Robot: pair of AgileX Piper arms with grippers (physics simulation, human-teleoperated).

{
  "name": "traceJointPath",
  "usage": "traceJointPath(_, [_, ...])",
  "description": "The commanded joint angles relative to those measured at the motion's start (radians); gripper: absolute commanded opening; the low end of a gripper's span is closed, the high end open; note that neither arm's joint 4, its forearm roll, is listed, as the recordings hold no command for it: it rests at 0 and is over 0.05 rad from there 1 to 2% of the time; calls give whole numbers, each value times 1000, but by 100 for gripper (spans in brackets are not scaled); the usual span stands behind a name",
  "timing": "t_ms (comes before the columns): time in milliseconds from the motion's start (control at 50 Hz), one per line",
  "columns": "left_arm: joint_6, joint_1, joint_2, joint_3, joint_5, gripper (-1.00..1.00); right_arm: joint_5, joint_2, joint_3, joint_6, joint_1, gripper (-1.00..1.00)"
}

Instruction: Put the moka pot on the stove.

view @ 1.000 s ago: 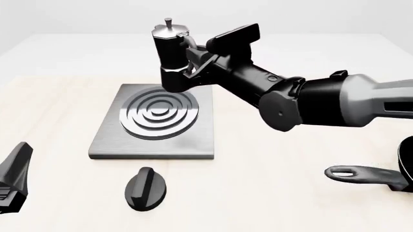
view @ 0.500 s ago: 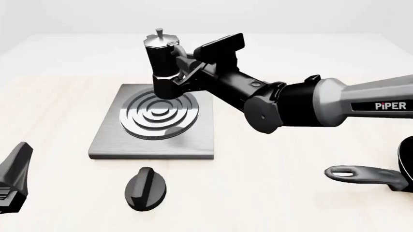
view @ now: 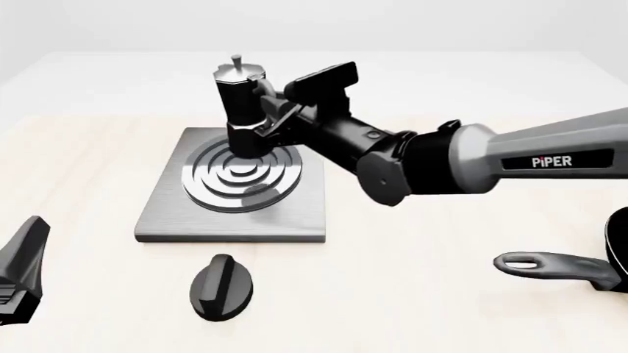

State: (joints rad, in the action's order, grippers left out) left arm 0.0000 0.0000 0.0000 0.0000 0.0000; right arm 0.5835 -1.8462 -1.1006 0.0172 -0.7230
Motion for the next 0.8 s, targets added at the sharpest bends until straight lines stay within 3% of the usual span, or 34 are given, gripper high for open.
traceJointPath(20, [0, 0, 0, 0, 0, 100, 8, -14, -21, 10, 0, -100])
traceJointPath(800, [0, 0, 0, 0, 0, 100, 26, -109, -62, 33, -9, -100])
